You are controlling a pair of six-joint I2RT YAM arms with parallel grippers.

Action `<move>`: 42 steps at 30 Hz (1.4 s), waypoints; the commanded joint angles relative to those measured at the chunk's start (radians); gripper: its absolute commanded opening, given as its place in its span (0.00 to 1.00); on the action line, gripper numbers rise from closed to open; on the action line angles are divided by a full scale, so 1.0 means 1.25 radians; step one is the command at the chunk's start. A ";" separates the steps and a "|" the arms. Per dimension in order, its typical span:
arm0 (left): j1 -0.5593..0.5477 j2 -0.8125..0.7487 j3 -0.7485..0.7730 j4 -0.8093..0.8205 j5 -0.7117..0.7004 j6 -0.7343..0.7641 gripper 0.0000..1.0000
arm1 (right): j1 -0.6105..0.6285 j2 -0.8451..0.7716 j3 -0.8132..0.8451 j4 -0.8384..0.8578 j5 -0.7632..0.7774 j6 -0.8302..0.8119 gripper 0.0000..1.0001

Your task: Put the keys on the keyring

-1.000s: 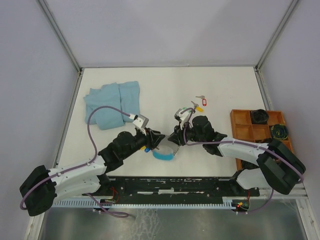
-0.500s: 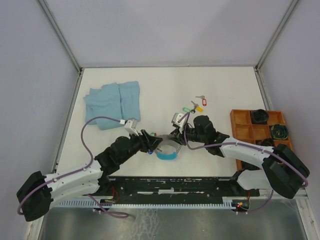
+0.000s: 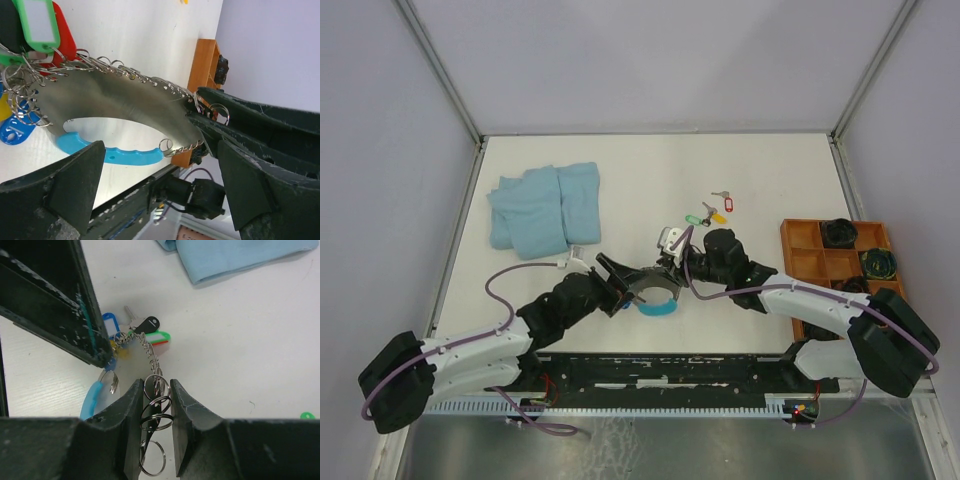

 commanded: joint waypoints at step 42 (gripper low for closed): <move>0.006 0.145 -0.050 0.223 -0.024 -0.321 0.59 | 0.167 -0.054 0.020 -0.143 -0.057 -0.099 0.03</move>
